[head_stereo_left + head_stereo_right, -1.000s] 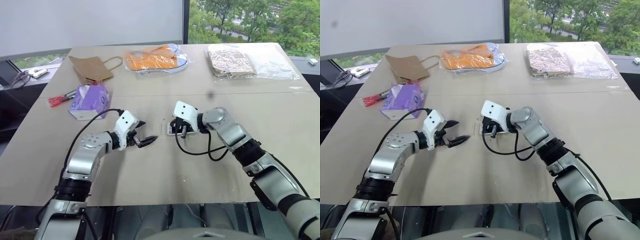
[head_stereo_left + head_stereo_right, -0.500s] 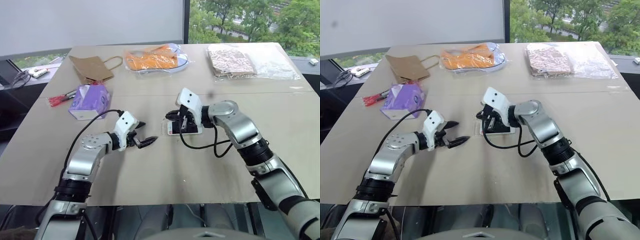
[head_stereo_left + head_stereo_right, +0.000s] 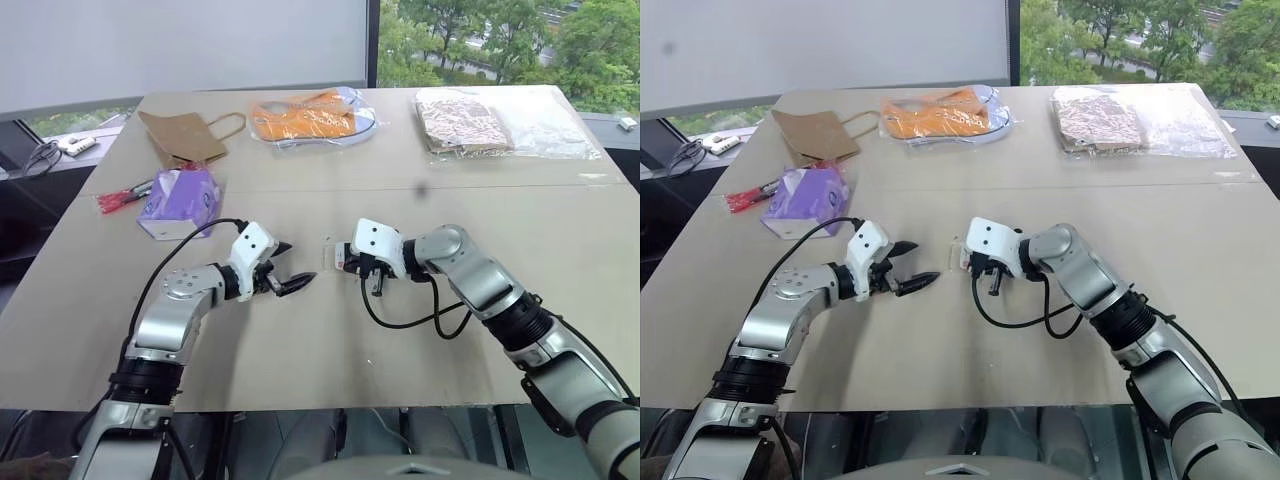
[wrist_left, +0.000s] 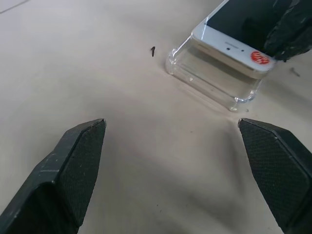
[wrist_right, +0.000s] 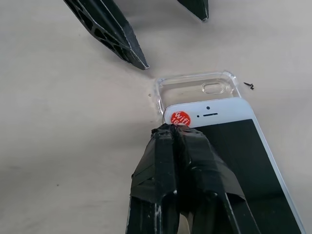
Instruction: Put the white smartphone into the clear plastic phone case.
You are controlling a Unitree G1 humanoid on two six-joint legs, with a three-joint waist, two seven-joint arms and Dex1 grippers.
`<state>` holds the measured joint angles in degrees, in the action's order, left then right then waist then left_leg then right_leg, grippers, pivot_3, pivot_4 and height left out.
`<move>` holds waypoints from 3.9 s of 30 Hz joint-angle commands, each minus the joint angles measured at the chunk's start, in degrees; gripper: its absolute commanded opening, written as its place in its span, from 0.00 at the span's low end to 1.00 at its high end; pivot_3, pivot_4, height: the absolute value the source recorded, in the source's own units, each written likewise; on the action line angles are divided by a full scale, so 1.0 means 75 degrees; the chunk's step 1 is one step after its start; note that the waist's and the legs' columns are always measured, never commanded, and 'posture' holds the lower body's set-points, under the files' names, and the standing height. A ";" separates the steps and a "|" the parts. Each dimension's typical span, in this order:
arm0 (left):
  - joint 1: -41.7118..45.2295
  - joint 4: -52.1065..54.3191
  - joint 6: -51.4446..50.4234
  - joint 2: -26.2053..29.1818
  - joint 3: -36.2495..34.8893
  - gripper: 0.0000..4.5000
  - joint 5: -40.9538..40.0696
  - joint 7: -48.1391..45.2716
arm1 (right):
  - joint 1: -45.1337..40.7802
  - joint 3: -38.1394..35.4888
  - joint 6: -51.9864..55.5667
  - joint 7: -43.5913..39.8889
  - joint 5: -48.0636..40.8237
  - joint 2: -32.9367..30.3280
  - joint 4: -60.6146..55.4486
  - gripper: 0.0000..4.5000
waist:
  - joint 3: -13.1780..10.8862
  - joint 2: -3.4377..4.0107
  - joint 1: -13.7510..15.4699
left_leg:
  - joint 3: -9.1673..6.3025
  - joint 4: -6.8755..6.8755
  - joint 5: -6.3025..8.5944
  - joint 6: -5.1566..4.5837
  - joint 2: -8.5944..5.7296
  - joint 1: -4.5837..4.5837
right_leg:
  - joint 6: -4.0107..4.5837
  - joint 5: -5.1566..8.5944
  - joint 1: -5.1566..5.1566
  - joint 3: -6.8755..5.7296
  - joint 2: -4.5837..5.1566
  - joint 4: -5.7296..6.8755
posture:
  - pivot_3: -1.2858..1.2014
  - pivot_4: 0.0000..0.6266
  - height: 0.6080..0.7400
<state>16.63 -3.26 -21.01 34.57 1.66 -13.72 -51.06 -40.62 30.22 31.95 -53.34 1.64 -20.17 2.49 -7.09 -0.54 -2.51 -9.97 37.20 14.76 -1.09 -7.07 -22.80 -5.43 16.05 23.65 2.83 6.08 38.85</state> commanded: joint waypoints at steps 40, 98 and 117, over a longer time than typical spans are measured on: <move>-0.0066 0.0358 -0.0015 -0.0038 -0.0082 1.00 -0.0082 0.0141 | -0.0136 -0.0373 -0.0592 -0.0602 -0.0419 0.0328 0.1809 0.02 | 0.0066 0.0028 0.0057 | -0.0005 -0.0043 0.0019 -0.0029 0.0000 0.0154 | 0.0001 0.0000 -0.0143 -0.0004 -0.0001 -0.0015 | 0.52 0.24 1.00; 0.1816 -0.1934 0.0833 -0.0630 0.1218 0.00 0.0884 -0.1546 | 0.0327 -0.0067 -0.0302 0.1153 0.1259 -0.1178 -0.0347 0.00 | -0.0013 -0.0015 0.0206 | -0.0020 0.0025 0.0000 0.0000 -0.0008 0.0008 | 0.0001 -0.0001 -0.0032 -0.0029 0.0006 -0.0001 | 0.52 0.24 1.00; 0.1717 -0.1165 -0.0878 -0.0226 0.0095 0.00 -0.0399 -0.1922 | 0.0778 -0.0858 -0.0166 0.0794 0.1252 -0.1368 -0.0994 0.00 | -0.0019 -0.0019 0.0188 | -0.0020 0.0027 0.0000 -0.0001 -0.0008 -0.0003 | 0.0000 -0.0001 -0.0024 -0.0027 0.0005 -0.0002 | 0.52 0.24 1.00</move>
<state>28.71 -16.02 -23.62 31.76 5.19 -12.24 -63.73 -34.85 25.97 30.81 -47.04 11.85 -29.92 -2.24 -7.23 -0.68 -1.09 -10.12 37.40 14.76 -1.10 -7.14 -22.87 -5.42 16.04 23.52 2.63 6.12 38.84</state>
